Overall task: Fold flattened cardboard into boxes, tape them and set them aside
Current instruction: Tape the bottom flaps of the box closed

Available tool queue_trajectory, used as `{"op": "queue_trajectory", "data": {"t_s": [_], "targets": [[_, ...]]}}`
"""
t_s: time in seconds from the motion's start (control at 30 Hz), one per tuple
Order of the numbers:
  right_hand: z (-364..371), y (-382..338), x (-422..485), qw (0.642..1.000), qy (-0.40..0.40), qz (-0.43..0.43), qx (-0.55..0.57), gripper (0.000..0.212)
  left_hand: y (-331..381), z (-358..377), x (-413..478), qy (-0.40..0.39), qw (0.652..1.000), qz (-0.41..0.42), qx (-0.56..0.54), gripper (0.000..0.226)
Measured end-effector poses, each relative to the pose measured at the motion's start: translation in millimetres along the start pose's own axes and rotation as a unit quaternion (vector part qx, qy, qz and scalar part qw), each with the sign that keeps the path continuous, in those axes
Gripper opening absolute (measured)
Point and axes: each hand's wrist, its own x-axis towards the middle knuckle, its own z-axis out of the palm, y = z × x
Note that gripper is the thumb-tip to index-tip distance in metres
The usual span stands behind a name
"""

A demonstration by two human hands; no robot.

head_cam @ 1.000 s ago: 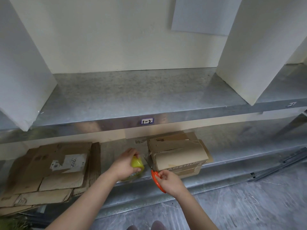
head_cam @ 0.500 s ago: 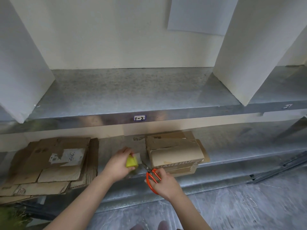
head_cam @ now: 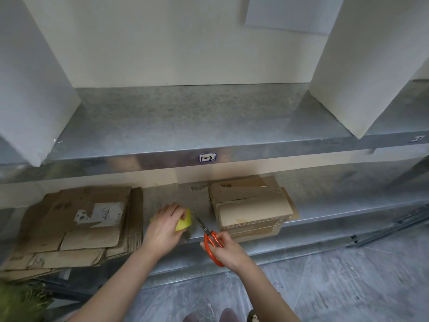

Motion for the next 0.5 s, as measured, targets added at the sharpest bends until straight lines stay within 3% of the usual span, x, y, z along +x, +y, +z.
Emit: {"op": "queue_trajectory", "data": {"t_s": [0.3, 0.5], "targets": [[16.6, -1.2, 2.9, 0.996, 0.063, -0.034, -0.046, 0.053, -13.7, -0.5, -7.9, 0.02, 0.999, -0.001, -0.043, 0.052], [13.1, -4.5, -0.8, 0.997, 0.059, -0.047, -0.022, 0.053, -19.6, -4.6, -12.9, 0.023, 0.996, -0.039, -0.071, 0.047]]}}
